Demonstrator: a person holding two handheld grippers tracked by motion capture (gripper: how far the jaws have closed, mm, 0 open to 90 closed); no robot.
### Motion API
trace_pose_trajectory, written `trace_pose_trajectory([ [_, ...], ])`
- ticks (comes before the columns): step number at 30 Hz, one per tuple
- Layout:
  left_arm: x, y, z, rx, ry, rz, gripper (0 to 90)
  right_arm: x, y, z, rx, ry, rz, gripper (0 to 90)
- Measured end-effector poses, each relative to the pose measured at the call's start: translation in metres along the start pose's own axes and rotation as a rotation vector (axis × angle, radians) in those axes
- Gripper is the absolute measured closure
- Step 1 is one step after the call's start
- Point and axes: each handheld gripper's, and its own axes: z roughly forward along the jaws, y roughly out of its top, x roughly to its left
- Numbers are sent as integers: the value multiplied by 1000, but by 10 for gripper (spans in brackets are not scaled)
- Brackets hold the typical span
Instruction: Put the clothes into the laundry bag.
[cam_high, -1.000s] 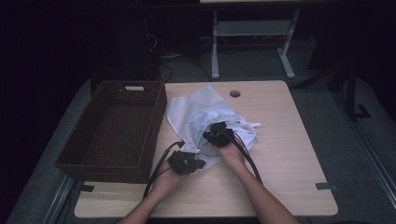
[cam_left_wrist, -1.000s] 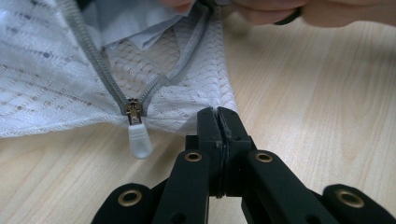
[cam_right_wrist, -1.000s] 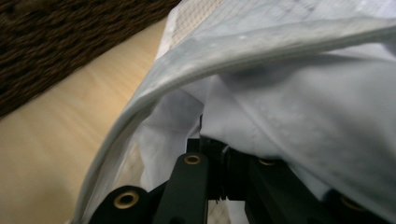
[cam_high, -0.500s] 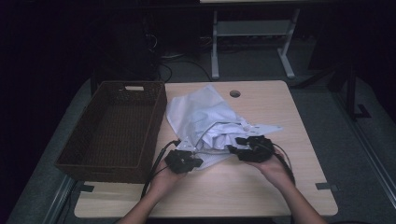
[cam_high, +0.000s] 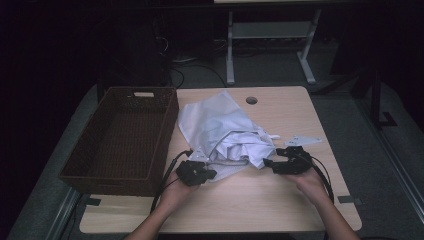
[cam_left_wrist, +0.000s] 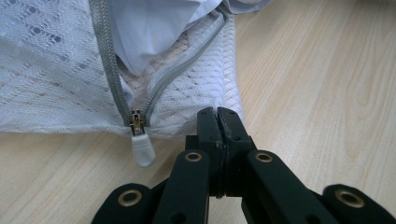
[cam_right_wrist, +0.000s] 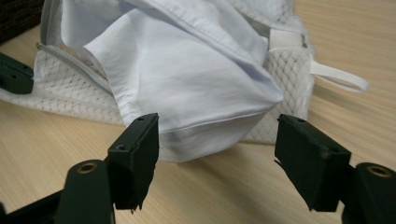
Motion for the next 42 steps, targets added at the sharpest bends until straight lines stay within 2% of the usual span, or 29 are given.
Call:
trace_pose_trajectory([
  [3,0,0,0,1,-1,0,892,1,-1,7,10,7,-19,512],
  [5,0,0,0,3,-2,1,892,3,-1,13,17,23,-38,696],
  [7,0,0,0,0,-2,1,892,6,0,17,17,37,-45,821],
  [8,0,0,-1,-1,-1,2,893,7,0,18,15,50,-49,848],
  [12,0,0,0,-6,-4,-5,892,17,4,15,-11,108,-68,865],
  [16,-2,1,0,-5,-3,1,892,30,10,12,-41,144,-91,865],
  [20,-3,1,0,-9,-5,-2,892,45,19,17,-57,175,-120,864],
  [25,-3,2,0,-7,-11,7,892,61,34,27,-82,177,-149,863],
  [31,-3,2,0,-10,-16,8,892,73,48,38,-102,185,-179,863],
  [42,-4,3,-1,-16,-23,17,892,93,65,63,-91,152,-225,864],
])
